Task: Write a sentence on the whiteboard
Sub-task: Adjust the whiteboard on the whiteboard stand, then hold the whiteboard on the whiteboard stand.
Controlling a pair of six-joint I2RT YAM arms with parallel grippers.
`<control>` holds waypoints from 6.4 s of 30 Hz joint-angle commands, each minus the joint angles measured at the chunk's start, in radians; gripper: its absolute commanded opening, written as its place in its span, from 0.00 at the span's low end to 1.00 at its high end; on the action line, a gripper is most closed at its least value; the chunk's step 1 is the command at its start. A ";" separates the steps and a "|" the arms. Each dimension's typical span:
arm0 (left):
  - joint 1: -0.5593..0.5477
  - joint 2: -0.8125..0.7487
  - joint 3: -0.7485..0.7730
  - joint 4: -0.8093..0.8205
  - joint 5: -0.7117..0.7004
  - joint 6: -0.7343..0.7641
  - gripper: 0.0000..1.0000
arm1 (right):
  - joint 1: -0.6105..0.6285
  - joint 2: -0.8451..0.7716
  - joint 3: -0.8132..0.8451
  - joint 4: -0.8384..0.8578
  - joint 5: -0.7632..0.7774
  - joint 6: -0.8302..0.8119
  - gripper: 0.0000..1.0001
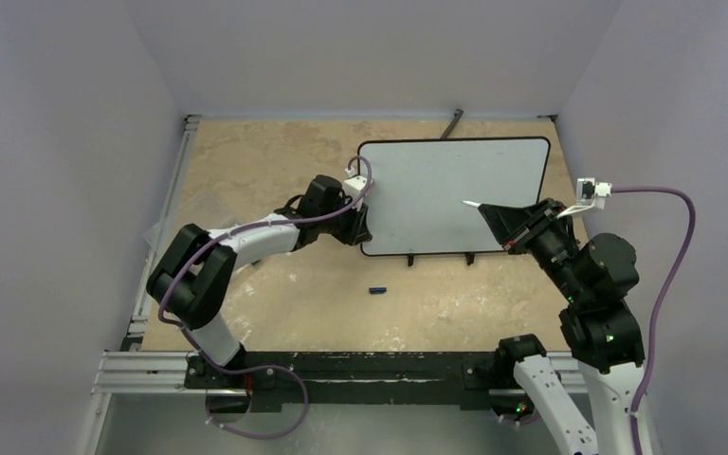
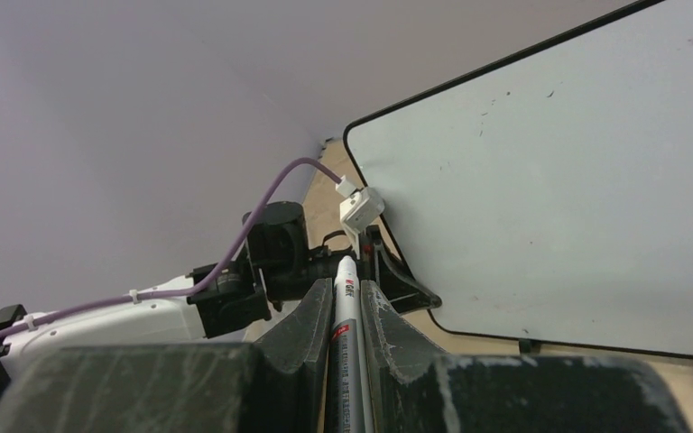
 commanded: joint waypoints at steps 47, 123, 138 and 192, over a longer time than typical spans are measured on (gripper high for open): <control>-0.083 -0.055 -0.163 -0.182 -0.241 -0.182 0.28 | -0.001 -0.001 -0.068 0.064 0.011 0.002 0.00; 0.297 0.399 1.243 -0.720 0.487 -0.014 0.75 | -0.001 -0.041 -0.071 -0.012 0.017 -0.090 0.00; 0.363 0.594 1.284 -0.642 0.743 -0.166 0.68 | 0.000 -0.007 -0.078 0.002 -0.046 -0.090 0.00; 0.258 0.678 1.328 -0.874 0.760 -0.008 0.07 | -0.001 -0.027 -0.103 -0.017 -0.072 -0.093 0.00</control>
